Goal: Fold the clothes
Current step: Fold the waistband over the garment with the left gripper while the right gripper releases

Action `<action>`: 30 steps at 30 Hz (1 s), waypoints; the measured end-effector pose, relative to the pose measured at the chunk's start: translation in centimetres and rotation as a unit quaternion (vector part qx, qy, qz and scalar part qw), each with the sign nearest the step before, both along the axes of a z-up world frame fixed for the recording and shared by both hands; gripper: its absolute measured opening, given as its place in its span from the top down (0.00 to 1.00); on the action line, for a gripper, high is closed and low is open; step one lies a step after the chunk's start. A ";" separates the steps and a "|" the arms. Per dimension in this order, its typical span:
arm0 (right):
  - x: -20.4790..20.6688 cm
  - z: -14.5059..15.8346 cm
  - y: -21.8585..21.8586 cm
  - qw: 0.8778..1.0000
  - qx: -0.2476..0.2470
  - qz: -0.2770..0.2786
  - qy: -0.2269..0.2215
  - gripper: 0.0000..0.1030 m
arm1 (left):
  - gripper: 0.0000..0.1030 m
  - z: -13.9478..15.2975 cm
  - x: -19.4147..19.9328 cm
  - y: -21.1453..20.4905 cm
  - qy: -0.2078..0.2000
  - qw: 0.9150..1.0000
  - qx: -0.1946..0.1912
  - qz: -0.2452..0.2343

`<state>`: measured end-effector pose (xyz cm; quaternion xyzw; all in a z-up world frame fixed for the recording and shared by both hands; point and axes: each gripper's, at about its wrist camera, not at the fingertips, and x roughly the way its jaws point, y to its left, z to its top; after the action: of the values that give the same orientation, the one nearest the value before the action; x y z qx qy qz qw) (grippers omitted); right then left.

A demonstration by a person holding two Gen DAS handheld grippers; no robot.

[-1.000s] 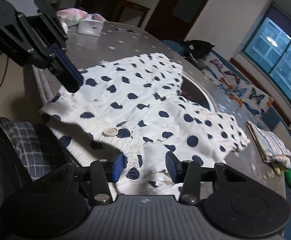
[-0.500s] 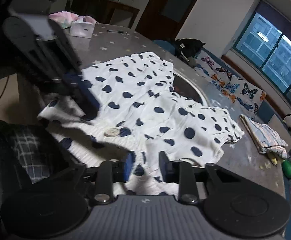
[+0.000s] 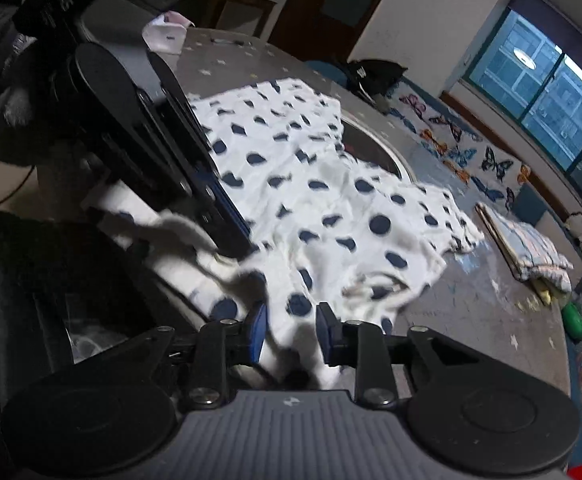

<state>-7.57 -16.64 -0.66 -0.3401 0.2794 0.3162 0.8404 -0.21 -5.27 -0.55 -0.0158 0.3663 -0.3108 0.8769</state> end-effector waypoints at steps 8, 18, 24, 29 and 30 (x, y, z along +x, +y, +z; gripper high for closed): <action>0.1 -0.3 -1.3 1.000 -0.008 -0.025 0.013 0.81 | 0.94 0.0 -0.1 -0.1 -0.002 1.000 0.006 -0.014; 1.3 3.2 -3.3 0.994 0.077 -0.012 0.078 0.76 | 0.94 0.9 0.1 -0.2 -0.011 0.999 0.018 -0.024; 4.3 4.1 -3.5 0.990 0.109 -0.032 0.085 0.75 | 0.94 1.5 1.7 -0.8 -0.017 1.000 0.016 -0.014; 8.0 4.6 -4.1 0.985 0.133 -0.065 0.091 0.75 | 0.93 -0.2 3.0 -2.0 0.007 0.999 0.016 -0.028; 8.7 4.7 -4.2 0.984 0.137 -0.070 0.092 0.74 | 0.93 -0.4 3.0 -2.1 0.008 0.999 0.015 -0.031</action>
<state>1.11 -20.80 3.99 -0.1713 0.3328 0.3218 0.8697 2.76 -7.38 -0.92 0.0060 0.3782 -0.3323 0.8640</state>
